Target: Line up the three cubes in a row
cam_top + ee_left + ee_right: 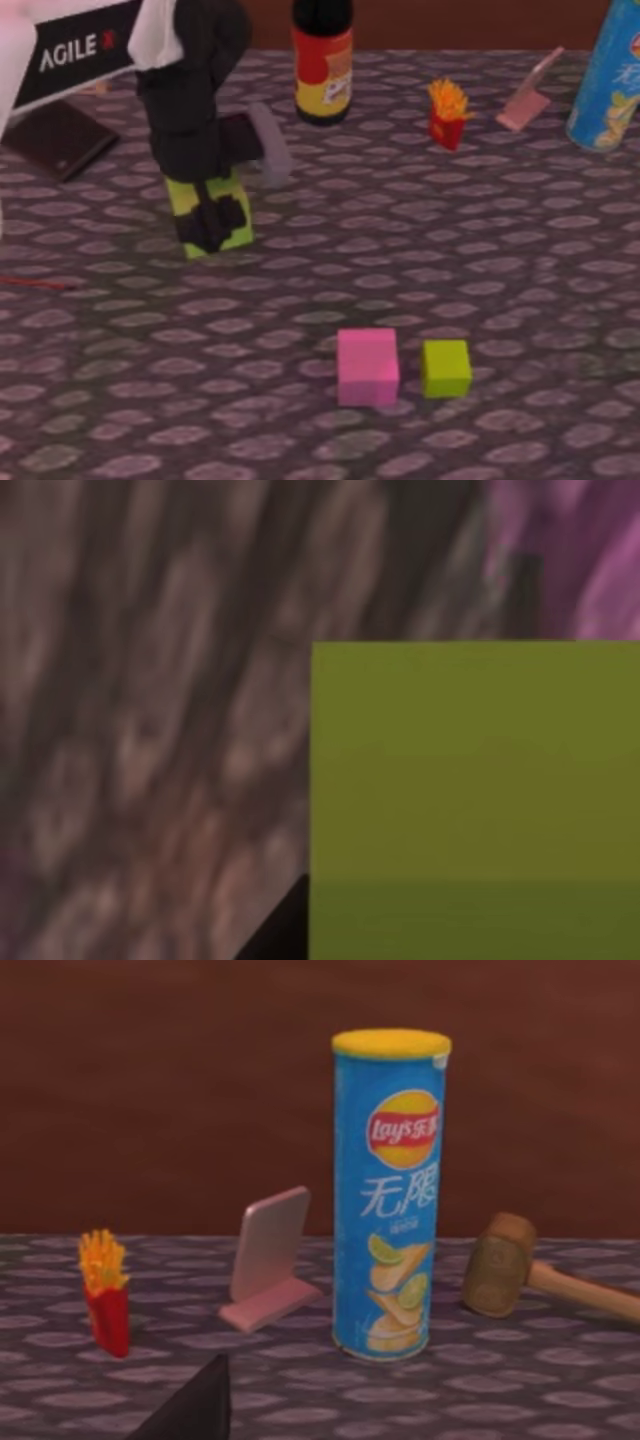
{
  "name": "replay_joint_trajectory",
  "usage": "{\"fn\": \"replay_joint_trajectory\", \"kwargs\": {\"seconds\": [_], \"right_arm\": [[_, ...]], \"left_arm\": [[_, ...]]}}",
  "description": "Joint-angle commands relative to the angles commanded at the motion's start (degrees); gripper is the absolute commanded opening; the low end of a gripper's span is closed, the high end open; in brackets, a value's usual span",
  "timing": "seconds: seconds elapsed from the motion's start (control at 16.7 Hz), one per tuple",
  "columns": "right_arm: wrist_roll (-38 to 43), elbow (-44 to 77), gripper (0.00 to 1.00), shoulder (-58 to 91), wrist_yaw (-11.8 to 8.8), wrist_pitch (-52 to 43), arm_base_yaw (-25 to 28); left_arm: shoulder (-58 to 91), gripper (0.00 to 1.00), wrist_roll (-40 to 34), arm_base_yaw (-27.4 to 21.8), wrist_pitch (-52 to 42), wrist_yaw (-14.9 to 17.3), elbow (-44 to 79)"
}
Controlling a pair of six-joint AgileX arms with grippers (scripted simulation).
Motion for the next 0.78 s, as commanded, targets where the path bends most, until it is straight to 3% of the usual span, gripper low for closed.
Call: {"fn": "replay_joint_trajectory", "kwargs": {"seconds": [0.42, 0.78], "right_arm": [[0.0, 0.0, 1.00, 0.0, 0.0, 0.0, 0.0], [0.0, 0.0, 1.00, 0.0, 0.0, 0.0, 0.0]], "left_arm": [[-2.1, 0.00, 0.6, -1.3, 0.6, 0.0, -2.2], [-15.5, 0.00, 4.3, -8.1, 3.9, 0.1, -20.5]]}}
